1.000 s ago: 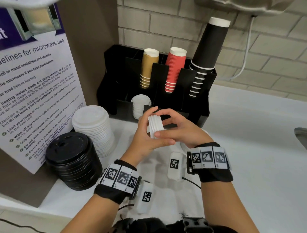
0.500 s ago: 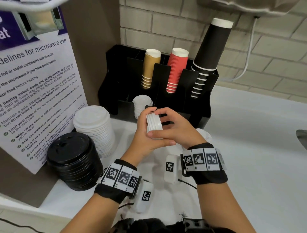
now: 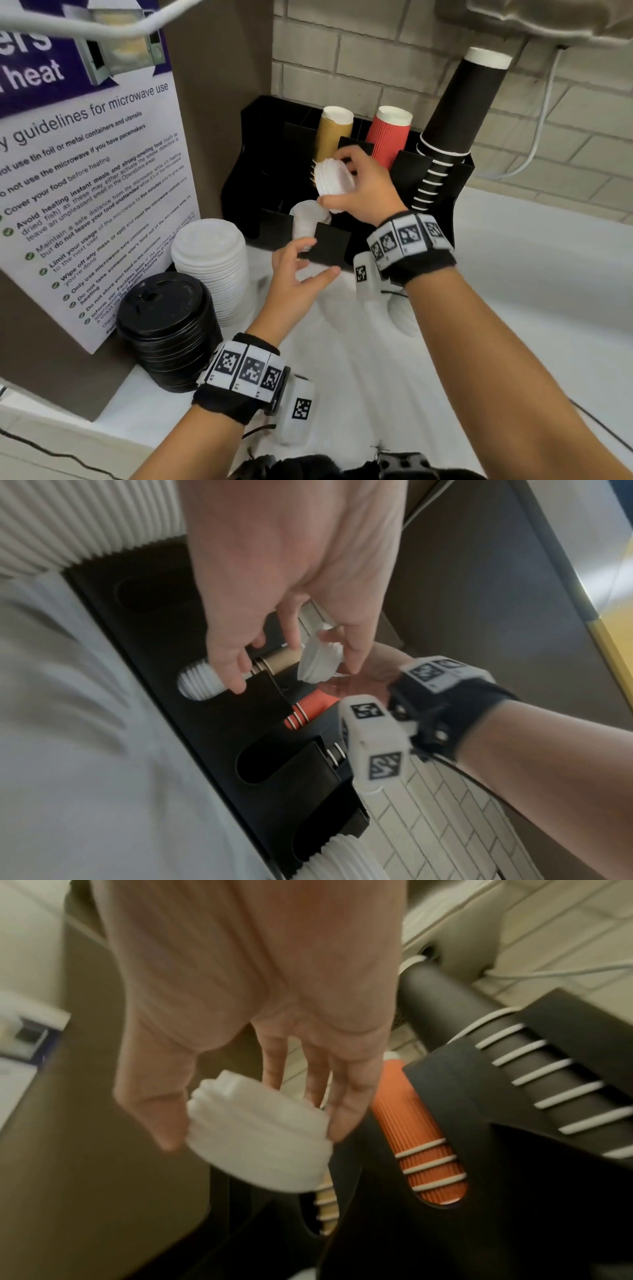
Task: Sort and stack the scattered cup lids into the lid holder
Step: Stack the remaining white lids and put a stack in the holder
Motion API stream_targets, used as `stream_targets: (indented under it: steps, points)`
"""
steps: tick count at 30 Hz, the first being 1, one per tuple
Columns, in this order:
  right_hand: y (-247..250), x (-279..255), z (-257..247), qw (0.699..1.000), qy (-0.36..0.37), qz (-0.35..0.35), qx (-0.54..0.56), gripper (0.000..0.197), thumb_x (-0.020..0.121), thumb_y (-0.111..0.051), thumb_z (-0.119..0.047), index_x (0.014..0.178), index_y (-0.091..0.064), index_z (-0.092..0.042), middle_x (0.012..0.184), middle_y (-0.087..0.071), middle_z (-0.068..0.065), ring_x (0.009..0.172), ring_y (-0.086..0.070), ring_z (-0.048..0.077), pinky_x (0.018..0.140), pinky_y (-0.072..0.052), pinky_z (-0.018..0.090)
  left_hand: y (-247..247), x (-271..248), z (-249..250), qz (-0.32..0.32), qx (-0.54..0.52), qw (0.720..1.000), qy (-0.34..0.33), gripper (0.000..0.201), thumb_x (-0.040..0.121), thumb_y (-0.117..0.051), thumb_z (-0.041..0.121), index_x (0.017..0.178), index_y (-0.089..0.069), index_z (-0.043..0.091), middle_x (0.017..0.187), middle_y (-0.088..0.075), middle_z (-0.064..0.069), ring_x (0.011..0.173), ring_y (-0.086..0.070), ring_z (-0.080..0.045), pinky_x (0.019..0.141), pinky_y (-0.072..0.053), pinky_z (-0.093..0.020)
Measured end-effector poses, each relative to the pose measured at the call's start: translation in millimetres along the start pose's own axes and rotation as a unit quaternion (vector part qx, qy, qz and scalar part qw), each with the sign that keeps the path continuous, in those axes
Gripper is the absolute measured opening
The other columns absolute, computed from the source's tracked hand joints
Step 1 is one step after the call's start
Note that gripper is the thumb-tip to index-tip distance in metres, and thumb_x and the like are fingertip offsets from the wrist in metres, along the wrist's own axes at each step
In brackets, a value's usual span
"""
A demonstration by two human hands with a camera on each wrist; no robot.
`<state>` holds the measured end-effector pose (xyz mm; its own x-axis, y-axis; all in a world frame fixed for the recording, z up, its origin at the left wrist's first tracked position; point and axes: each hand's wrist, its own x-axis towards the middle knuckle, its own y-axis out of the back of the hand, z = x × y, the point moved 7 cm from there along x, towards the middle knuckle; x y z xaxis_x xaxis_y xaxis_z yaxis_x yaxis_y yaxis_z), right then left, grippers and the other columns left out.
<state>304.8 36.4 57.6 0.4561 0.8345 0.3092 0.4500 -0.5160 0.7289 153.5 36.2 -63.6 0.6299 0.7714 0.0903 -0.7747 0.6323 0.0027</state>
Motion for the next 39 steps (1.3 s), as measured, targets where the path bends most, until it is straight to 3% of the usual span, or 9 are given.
stream_targets:
  steps: [3, 5, 8, 13, 22, 27, 31, 34, 39]
  points:
    - [-27, 26, 3, 0.996, -0.002, -0.063, -0.068, 0.076, 0.066, -0.082, -0.019, 0.13, -0.041, -0.013, 0.124, -0.048, 0.012, 0.109, -0.048, 0.024, 0.08, -0.038, 0.028, 1, 0, -10, -0.012, 0.018, 0.999, 0.04, 0.038, 0.087, -0.072, 0.023, 0.119, -0.055, 0.033, 0.131, -0.038, 0.003, 0.113, -0.051, -0.006, 0.093, -0.049, -0.029]
    - [-48, 32, 7, 0.987, 0.0, -0.111, -0.113, 0.076, 0.067, -0.081, -0.016, 0.131, -0.04, -0.012, 0.128, -0.044, 0.013, 0.112, -0.048, 0.028, 0.082, -0.043, 0.032, 1, -1, -15, -0.02, 0.01, 0.998, 0.064, 0.032, 0.087, -0.071, 0.023, 0.115, -0.058, 0.032, 0.131, -0.04, 0.002, 0.11, -0.053, -0.006, 0.094, -0.05, -0.032]
    - [-70, 32, 13, 0.975, 0.009, -0.145, -0.166, 0.073, 0.068, -0.079, -0.013, 0.13, -0.041, -0.01, 0.128, -0.045, 0.015, 0.11, -0.05, 0.032, 0.087, -0.049, 0.042, 2, -2, -18, -0.025, 0.004, 0.997, 0.079, 0.026, 0.088, -0.07, 0.024, 0.106, -0.059, 0.038, 0.129, -0.042, 0.002, 0.109, -0.056, -0.009, 0.091, -0.049, -0.028]
    - [-88, 28, 17, 0.962, 0.026, -0.172, -0.21, 0.071, 0.071, -0.076, -0.012, 0.132, -0.04, -0.011, 0.122, -0.047, 0.015, 0.104, -0.054, 0.031, 0.081, -0.051, 0.04, 10, 0, -21, -0.012, 0.003, 0.996, 0.086, 0.024, 0.087, -0.071, 0.024, 0.104, -0.06, 0.038, 0.127, -0.046, 0.001, 0.107, -0.059, -0.013, 0.083, -0.048, -0.025]
    - [-91, 16, 18, 0.94, 0.035, -0.146, -0.307, 0.07, 0.075, -0.076, -0.02, 0.134, -0.038, -0.01, 0.133, -0.037, 0.014, 0.12, -0.036, 0.031, 0.091, -0.045, 0.04, 11, 2, -21, -0.019, 0.007, 0.996, 0.09, 0.023, 0.087, -0.07, 0.027, 0.1, -0.06, 0.044, 0.127, -0.049, 0.002, 0.11, -0.06, -0.016, 0.097, -0.051, -0.037]
    - [-49, -2, 9, 0.983, 0.016, -0.05, -0.173, 0.069, 0.075, -0.076, -0.024, 0.133, -0.043, -0.01, 0.128, -0.042, 0.014, 0.118, -0.04, 0.031, 0.097, -0.039, 0.037, 8, 4, -20, -0.028, 0.014, 0.996, 0.082, 0.023, 0.088, -0.069, 0.029, 0.102, -0.06, 0.045, 0.125, -0.049, 0.006, 0.106, -0.06, -0.011, 0.094, -0.049, -0.031]
    - [29, -44, 38, 0.992, -0.067, 0.107, -0.015, 0.051, 0.082, -0.071, -0.025, 0.125, -0.049, -0.011, 0.107, -0.056, 0.009, 0.1, -0.053, 0.022, 0.083, -0.039, 0.028, 8, 6, -21, -0.026, 0.014, 0.997, 0.074, 0.021, 0.087, -0.07, 0.03, 0.099, -0.062, 0.046, 0.123, -0.05, 0.008, 0.105, -0.06, -0.008, 0.094, -0.049, -0.029]
    - [67, -92, 87, 0.97, -0.215, 0.112, -0.005, 0.043, 0.087, -0.063, -0.028, 0.123, -0.046, -0.012, 0.084, -0.06, 0.0, 0.086, -0.057, 0.022, 0.073, -0.037, 0.028, 6, 5, -21, -0.03, 0.015, 0.997, 0.07, 0.021, 0.089, -0.068, 0.029, 0.101, -0.063, 0.045, 0.124, -0.05, 0.008, 0.108, -0.059, -0.009, 0.096, -0.049, -0.033]
    - [58, -152, 139, 0.921, -0.383, -0.022, -0.059, 0.077, 0.077, -0.072, -0.048, 0.138, -0.034, -0.018, 0.13, -0.049, 0.011, 0.12, -0.049, 0.031, 0.092, -0.041, 0.036, -2, 5, -16, -0.043, -0.006, 0.997, 0.068, 0.022, 0.091, -0.066, 0.023, 0.105, -0.063, 0.038, 0.128, -0.048, 0.002, 0.106, -0.057, -0.007, 0.093, -0.048, -0.026]
